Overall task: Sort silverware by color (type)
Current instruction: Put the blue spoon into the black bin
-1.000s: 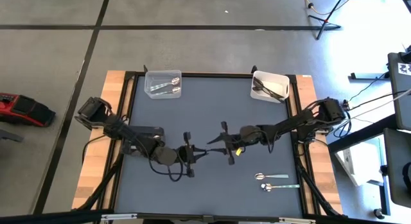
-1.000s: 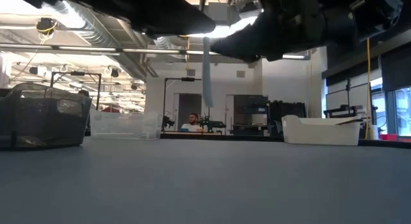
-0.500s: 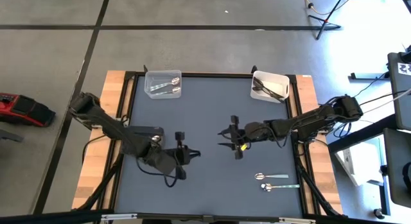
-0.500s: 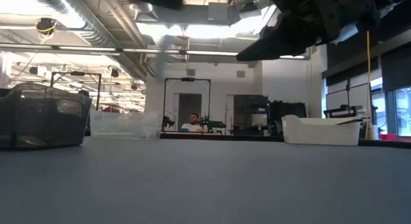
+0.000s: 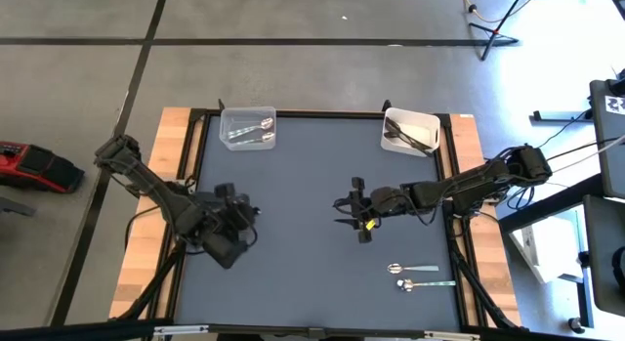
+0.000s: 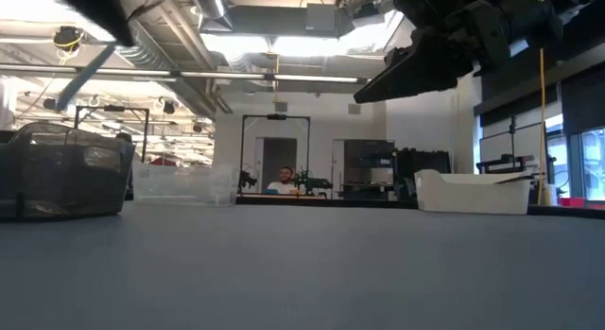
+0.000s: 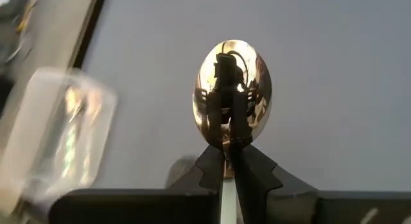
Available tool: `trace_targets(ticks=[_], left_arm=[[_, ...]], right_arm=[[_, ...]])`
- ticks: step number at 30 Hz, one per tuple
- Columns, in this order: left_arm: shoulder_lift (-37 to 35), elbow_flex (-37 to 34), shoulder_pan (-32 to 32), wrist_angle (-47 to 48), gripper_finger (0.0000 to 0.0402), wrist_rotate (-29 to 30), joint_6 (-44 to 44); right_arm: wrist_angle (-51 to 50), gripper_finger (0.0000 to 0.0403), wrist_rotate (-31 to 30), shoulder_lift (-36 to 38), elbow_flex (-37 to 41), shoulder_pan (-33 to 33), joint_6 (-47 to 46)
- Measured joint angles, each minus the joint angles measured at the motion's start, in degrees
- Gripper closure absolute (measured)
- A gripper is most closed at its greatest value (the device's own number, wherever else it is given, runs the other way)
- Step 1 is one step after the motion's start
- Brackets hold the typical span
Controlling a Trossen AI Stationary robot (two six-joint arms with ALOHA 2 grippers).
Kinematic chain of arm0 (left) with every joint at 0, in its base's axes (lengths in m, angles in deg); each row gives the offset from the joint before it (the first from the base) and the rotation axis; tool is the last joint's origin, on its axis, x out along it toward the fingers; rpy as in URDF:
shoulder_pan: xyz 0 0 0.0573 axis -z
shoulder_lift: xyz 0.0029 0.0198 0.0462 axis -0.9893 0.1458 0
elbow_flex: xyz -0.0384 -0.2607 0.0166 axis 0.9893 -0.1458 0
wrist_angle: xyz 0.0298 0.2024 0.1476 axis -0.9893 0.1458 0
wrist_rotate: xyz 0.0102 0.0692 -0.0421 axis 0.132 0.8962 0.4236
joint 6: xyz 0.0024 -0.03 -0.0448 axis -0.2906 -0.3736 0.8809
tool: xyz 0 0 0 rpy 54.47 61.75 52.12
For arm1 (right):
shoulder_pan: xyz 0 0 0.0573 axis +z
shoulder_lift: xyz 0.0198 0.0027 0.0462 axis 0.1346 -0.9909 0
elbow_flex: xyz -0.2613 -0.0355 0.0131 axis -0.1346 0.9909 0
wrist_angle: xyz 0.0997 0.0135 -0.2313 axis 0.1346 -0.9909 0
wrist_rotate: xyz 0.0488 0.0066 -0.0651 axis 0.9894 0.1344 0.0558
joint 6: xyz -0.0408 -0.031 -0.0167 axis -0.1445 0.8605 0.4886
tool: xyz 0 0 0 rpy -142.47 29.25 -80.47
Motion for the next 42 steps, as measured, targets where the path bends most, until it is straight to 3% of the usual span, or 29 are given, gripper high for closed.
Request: trace_targets(ticks=[6,16,23,33,36,42], left_arm=[[-0.3,-4.2,1.4,10.5,0.0374,-2.8,12.7],[-0.2,-16.3,3.1,9.0,0.0372,-11.0,19.8],[-0.2,-18.7,2.3,5.3,0.0369,-14.7,21.3],[-0.2,-17.6,0.4,5.0,0.0291,-16.5,21.1],[-0.2,-14.7,0.3,5.0,0.0281,-14.8,19.6],[-0.2,-7.6,0.8,-1.9,0.0279,-0.2,10.0]], right_arm=[[-0.2,0.0219,0.0,0.0,0.0,0.0,0.0],[-0.5,0.0219,0.0,0.0,0.0,0.0,0.0],[-0.5,0.0219,0.0,0.0,0.0,0.0,0.0],[-0.5,0.0219,0.0,0.0,0.0,0.0,0.0],[-0.4,0.0219,0.0,0.0,0.0,0.0,0.1],[1.1,0.0219,0.7,0.0,0.0,0.1,1.1]])
